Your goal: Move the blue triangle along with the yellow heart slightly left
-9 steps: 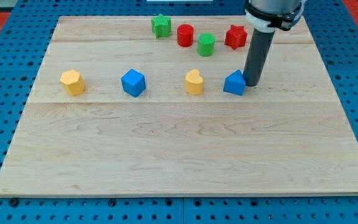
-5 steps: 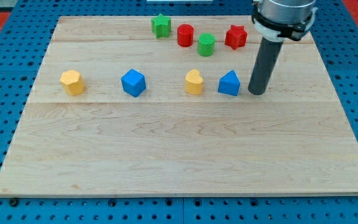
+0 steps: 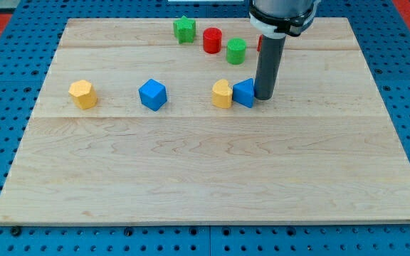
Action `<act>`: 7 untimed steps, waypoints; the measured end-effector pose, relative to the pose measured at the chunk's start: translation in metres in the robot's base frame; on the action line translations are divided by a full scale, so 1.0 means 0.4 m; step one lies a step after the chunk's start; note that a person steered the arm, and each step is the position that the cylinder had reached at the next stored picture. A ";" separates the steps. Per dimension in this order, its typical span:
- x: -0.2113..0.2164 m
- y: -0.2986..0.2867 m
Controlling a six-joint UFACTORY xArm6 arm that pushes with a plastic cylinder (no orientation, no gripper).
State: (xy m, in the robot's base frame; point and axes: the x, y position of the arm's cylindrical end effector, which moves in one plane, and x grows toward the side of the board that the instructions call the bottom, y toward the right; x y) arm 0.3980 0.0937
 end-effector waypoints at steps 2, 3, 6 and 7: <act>-0.004 -0.007; -0.004 -0.031; -0.032 0.062; -0.197 0.209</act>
